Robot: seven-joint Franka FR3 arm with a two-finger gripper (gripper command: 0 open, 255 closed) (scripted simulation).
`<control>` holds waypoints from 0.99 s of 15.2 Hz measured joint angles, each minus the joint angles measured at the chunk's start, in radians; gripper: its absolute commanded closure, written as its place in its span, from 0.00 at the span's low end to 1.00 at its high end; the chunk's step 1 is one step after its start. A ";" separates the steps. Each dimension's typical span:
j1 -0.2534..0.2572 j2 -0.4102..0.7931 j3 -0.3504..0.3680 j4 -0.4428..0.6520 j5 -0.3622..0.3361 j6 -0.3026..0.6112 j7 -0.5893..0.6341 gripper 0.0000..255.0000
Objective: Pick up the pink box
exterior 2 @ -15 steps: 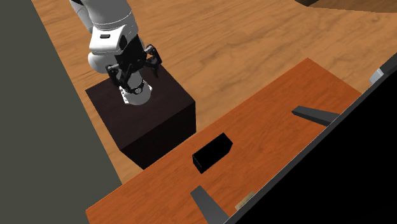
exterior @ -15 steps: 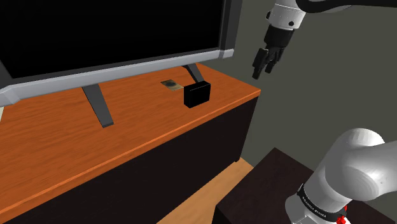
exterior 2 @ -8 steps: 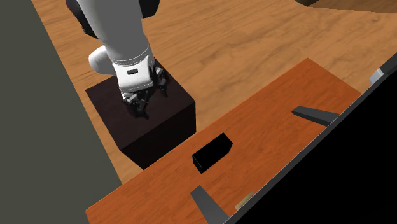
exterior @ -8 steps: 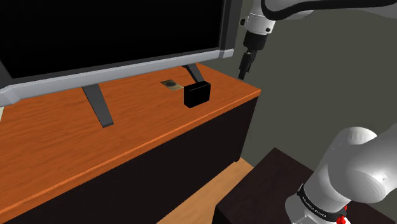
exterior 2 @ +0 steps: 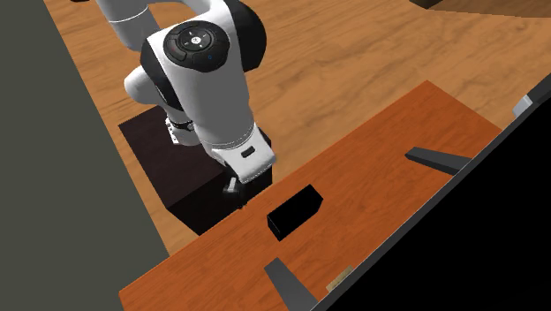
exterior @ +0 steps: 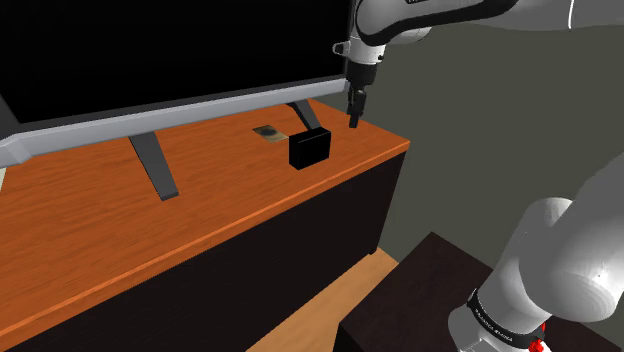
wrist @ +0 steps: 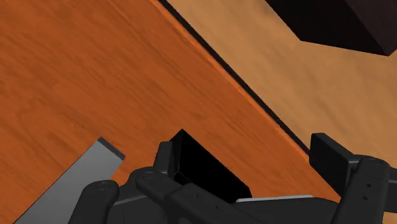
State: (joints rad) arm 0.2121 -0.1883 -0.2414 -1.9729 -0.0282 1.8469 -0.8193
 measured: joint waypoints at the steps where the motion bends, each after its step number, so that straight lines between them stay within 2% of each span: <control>1: 0.010 0.038 0.000 0.034 0.008 -0.003 -0.047 0.00; 9: 0.051 0.336 0.030 0.284 0.058 0.000 -0.412 0.00; 15: 0.054 0.374 0.040 0.257 0.062 0.060 -0.455 0.00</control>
State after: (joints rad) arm 0.2665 0.1852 -0.2018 -1.7162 0.0337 1.9071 -1.2745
